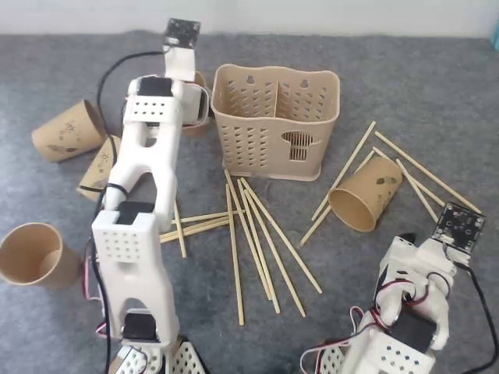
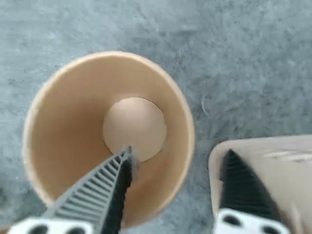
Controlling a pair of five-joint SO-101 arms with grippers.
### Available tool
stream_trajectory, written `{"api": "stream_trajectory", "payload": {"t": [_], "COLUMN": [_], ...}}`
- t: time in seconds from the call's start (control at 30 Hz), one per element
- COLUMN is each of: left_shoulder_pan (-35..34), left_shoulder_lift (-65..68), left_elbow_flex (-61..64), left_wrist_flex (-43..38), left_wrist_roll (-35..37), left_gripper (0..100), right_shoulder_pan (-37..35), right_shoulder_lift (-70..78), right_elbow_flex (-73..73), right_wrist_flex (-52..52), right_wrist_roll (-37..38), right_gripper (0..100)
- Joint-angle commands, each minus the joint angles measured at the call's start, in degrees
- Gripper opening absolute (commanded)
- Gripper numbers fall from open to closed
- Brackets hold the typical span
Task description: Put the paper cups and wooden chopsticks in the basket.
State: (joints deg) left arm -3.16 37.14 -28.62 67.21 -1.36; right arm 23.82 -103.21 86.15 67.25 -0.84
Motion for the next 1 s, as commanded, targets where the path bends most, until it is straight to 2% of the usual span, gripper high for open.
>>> {"api": "stream_trajectory", "payload": {"t": [0.0, 0.07, 0.23, 0.63, 0.73, 0.97], "left_shoulder_pan": [0.6, 0.7, 0.4, 0.3, 0.2, 1.1], "left_shoulder_lift": [-1.4, -1.8, -1.8, -1.8, -2.9, -13.5], "left_elbow_flex": [-2.8, -2.9, -9.1, -42.5, -47.6, -47.0], "left_wrist_flex": [-0.2, -0.2, 4.8, 33.3, 33.6, 33.6], "left_wrist_roll": [-0.4, -0.4, -0.1, 0.0, 0.1, 3.1], "left_gripper": [7, 0, 1, 1, 1, 1], "right_shoulder_pan": [0.7, 0.7, 0.7, 0.7, 0.7, 0.7], "right_shoulder_lift": [-0.7, -0.7, -0.7, -0.7, -0.7, -0.7], "right_elbow_flex": [-1.5, -1.5, -1.0, -0.9, -0.9, -0.5], "right_wrist_flex": [-1.4, -1.4, -2.1, -2.2, -2.2, -2.2], "right_wrist_roll": [0.8, 0.8, 0.8, 0.8, 0.8, 0.9], "right_gripper": [11.2, 11.2, 11.2, 11.2, 11.2, 11.2]}}
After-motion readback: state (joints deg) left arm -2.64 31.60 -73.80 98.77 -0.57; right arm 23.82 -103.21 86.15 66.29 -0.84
